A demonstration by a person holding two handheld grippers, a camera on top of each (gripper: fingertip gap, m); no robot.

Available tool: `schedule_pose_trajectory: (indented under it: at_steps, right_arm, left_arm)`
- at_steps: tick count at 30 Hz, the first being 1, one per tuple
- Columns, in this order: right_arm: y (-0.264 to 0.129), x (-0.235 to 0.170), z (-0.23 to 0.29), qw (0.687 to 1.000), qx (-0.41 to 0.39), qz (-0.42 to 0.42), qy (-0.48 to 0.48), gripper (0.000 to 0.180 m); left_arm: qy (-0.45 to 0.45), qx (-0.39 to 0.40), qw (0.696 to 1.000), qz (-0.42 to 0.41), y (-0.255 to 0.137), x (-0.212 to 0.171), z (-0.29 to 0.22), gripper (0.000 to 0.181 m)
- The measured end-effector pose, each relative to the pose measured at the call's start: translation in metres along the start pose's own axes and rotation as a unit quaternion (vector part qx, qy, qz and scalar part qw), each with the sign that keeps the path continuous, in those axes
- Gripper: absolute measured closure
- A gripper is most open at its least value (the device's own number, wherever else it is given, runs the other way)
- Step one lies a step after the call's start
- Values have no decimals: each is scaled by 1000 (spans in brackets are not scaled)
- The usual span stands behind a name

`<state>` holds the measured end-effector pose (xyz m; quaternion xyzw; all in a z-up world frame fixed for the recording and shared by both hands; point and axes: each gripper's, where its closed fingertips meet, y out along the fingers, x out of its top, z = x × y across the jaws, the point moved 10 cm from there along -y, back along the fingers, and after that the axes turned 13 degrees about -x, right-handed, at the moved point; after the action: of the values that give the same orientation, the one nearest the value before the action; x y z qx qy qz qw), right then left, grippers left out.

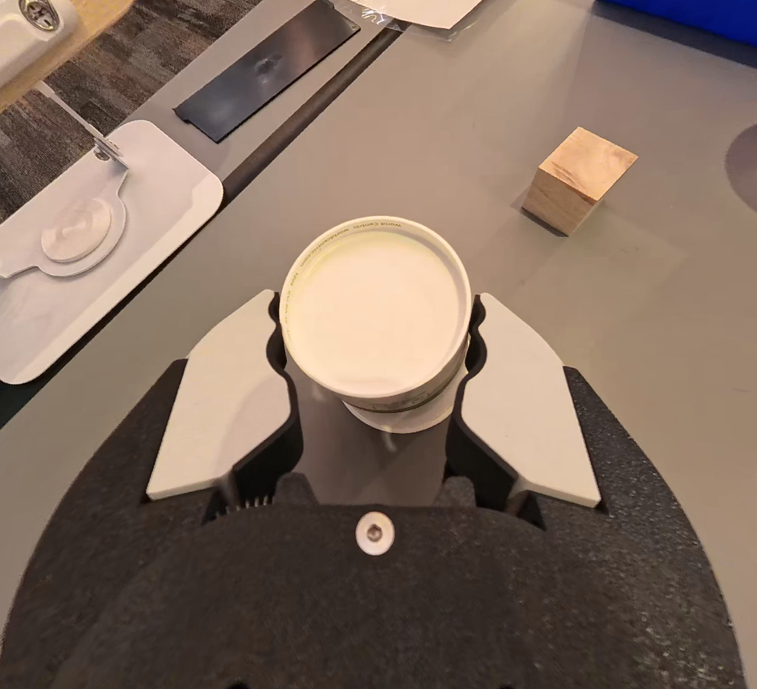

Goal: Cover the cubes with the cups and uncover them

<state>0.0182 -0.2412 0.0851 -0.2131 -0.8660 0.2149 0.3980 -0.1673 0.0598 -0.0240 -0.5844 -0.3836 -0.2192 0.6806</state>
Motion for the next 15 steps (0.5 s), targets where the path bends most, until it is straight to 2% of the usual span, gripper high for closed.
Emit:
schedule_pose_trajectory:
  at_steps: [8,15]
  right_arm:
    - [1,-3,2,1000,3,11,-4,123]
    - [7,1,6,1000,8,10,-2,124]
  left_arm:
    - [8,-1,1000,-3,-5,3,1,95]
    - [9,-14,999,-37,-21,14,-4,95]
